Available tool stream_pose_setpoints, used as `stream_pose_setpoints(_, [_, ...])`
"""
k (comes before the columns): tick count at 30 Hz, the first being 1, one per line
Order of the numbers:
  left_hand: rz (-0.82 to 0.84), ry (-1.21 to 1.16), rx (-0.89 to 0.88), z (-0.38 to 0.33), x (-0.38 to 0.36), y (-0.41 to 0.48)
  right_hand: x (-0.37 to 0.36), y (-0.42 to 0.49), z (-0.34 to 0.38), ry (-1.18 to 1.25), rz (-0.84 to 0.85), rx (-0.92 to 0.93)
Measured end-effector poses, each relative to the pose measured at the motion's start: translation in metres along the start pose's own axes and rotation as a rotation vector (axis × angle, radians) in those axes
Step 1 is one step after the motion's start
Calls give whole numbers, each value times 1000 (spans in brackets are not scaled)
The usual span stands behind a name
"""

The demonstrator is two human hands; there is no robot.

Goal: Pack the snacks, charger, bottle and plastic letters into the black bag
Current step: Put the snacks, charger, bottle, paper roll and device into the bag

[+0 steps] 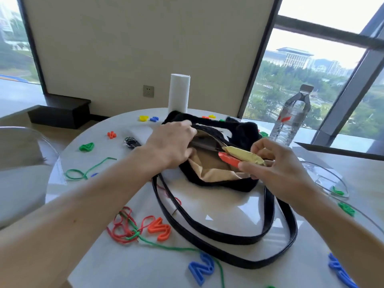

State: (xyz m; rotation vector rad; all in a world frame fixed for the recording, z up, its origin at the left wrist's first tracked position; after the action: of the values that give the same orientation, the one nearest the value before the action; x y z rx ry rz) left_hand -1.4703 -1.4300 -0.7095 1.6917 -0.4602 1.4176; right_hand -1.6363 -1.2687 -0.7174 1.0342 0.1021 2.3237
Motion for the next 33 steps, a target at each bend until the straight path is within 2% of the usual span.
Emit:
stream_pose_setpoints(2, [-48,-26,3,-2,6,4,-11,1,-1,-50,2,11])
stream_pose_setpoints(6, [1,-50,-5,-11,13,11,-38,17,8,-195,-108,91])
stream_pose_setpoints(11, [-36,-82,-47,-21,25,18,-82,64,17,-346,-82,45])
stream_pose_setpoints(13, [-59,-93,-53,-23,27,18,-92,84,19,-320,-132,75])
stream_pose_setpoints(15, [-63,-93,-54,-24,27,17,-96,105,13,-302,-163,21])
stream_pose_setpoints(17, [-49,-95,-48,-23,25,14,-99,120,4,-357,-107,-46])
stream_pose_setpoints(21, [29,-111,-44,-19,20,10,-98,130,-12,-578,28,-3])
stream_pose_setpoints(24, [79,-113,-44,-15,17,9,-101,131,-21,-728,235,-97])
stream_pose_setpoints(27, [115,-92,-34,-14,14,8,-99,112,-5,-825,256,-83])
stream_pose_setpoints(30, [130,-74,-38,-13,12,8,-92,77,14,-736,258,16])
stream_pose_setpoints(33, [170,-94,-59,-9,10,8,-71,40,33,-684,333,46])
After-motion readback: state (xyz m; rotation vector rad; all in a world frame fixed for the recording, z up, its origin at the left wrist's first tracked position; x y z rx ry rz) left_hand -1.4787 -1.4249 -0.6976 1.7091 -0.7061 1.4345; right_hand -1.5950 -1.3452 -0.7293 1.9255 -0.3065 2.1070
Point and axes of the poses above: each hand's wrist, its own y-axis towards the middle knuckle, its own x-axis out of the back of the hand, z = x × y, the point moved 3 cm from there along y, towards the middle knuckle, and after that the axes turned 2 degrees about -y, right-handed, at the moved point
